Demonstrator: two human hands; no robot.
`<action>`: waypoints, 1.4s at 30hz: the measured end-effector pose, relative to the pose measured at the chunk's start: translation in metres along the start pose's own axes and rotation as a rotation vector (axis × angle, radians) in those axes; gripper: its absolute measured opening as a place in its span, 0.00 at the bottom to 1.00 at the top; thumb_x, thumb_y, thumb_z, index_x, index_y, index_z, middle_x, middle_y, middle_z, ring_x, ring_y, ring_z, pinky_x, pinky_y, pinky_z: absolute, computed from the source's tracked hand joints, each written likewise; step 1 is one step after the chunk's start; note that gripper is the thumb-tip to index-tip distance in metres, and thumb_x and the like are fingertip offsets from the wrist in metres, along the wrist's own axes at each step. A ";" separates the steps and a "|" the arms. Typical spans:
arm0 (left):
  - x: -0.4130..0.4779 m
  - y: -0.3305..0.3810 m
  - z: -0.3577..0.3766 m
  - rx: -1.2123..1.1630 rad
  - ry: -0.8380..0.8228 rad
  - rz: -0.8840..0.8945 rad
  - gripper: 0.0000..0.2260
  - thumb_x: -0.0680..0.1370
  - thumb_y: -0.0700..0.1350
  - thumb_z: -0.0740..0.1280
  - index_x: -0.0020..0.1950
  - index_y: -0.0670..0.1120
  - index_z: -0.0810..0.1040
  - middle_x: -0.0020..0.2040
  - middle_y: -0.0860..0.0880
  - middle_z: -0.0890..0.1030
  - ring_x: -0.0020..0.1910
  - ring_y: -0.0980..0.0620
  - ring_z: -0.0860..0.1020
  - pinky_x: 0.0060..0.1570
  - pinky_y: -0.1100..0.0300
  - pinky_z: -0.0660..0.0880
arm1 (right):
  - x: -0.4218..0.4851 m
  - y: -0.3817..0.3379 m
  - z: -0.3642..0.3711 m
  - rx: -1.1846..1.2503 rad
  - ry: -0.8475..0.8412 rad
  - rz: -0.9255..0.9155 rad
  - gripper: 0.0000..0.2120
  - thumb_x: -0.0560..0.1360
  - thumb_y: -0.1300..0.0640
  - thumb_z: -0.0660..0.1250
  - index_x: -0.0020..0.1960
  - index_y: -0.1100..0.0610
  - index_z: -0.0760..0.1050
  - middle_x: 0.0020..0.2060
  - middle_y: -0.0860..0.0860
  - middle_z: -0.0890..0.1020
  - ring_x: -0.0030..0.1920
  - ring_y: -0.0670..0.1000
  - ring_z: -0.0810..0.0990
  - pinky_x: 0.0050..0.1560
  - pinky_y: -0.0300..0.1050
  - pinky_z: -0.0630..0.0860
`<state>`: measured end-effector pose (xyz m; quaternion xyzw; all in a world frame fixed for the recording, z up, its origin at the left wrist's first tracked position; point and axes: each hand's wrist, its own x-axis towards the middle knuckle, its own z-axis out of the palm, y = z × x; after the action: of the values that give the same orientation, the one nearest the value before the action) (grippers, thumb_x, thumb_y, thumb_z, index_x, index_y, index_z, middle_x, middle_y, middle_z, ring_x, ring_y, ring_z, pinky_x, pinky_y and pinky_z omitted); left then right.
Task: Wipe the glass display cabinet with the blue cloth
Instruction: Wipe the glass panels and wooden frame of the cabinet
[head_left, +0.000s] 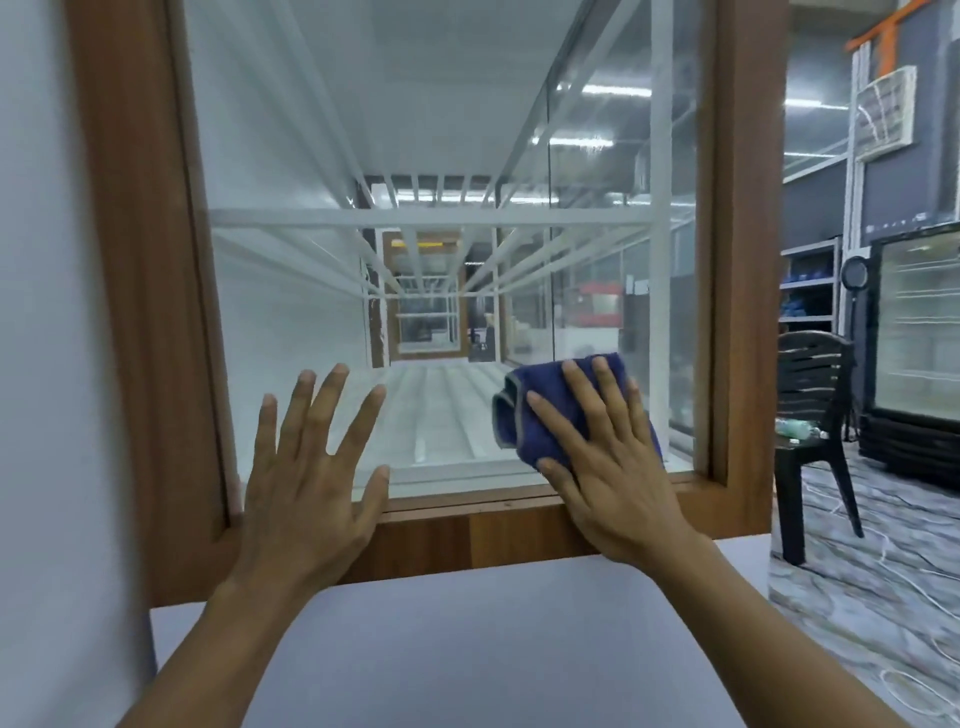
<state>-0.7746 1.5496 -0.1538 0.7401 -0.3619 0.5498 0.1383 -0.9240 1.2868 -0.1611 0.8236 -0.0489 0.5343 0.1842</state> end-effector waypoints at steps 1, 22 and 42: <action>0.000 -0.011 -0.004 0.025 0.016 -0.043 0.31 0.78 0.57 0.55 0.80 0.49 0.59 0.81 0.43 0.54 0.81 0.41 0.51 0.79 0.40 0.44 | -0.002 0.006 0.000 0.022 0.027 0.085 0.29 0.82 0.43 0.52 0.81 0.49 0.53 0.82 0.54 0.48 0.81 0.59 0.44 0.79 0.64 0.44; -0.019 -0.080 -0.010 -0.167 0.249 -0.162 0.28 0.77 0.39 0.54 0.78 0.43 0.63 0.80 0.45 0.60 0.81 0.45 0.53 0.80 0.49 0.48 | 0.060 -0.211 0.039 0.080 0.056 0.136 0.33 0.75 0.44 0.57 0.79 0.46 0.57 0.80 0.58 0.56 0.81 0.59 0.44 0.76 0.64 0.46; 0.041 -0.088 -0.037 -0.201 0.243 -0.207 0.25 0.81 0.46 0.53 0.79 0.47 0.61 0.82 0.48 0.55 0.82 0.49 0.48 0.80 0.49 0.45 | 0.132 -0.175 0.014 0.139 0.234 0.290 0.34 0.79 0.40 0.55 0.81 0.49 0.51 0.82 0.53 0.48 0.81 0.57 0.44 0.77 0.67 0.43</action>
<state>-0.7351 1.6172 -0.0860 0.6840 -0.3174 0.5790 0.3100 -0.8073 1.4599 -0.0912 0.7511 -0.1080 0.6492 0.0524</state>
